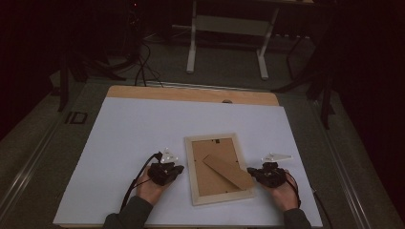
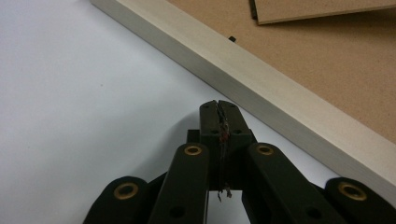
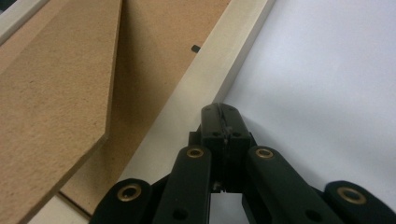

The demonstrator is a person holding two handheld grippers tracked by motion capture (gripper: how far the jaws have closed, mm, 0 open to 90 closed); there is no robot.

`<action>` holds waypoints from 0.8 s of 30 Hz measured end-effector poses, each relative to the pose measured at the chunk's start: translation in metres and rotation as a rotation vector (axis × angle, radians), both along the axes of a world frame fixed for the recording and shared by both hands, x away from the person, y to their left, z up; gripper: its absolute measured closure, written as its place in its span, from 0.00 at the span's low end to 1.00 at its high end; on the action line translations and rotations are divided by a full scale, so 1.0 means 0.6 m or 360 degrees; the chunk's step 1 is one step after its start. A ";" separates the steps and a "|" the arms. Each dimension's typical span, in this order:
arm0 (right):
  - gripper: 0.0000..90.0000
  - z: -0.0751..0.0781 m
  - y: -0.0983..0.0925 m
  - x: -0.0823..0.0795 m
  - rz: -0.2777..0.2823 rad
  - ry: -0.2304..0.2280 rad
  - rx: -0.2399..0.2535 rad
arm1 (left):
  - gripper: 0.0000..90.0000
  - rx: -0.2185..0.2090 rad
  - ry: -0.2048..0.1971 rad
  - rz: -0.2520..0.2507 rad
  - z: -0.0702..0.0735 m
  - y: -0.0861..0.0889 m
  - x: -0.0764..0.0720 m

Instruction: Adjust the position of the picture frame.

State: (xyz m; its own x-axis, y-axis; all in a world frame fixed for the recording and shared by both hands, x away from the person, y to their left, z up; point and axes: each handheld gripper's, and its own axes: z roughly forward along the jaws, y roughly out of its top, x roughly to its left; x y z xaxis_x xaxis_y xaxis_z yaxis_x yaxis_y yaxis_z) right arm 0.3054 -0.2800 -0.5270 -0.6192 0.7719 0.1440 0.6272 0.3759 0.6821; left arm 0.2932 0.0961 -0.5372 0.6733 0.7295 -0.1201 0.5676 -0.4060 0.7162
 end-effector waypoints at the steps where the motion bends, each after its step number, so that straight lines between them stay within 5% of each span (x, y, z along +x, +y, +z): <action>1: 1.00 0.000 0.000 0.000 0.0004 -0.0001 -0.0001 | 1.00 -0.0003 0.0000 -0.0001 0.000 -0.001 0.000; 24: 1.00 0.000 0.009 0.000 0.0027 -0.0007 -0.0004 | 1.00 0.0004 -0.0007 -0.0027 0.000 -0.012 -0.002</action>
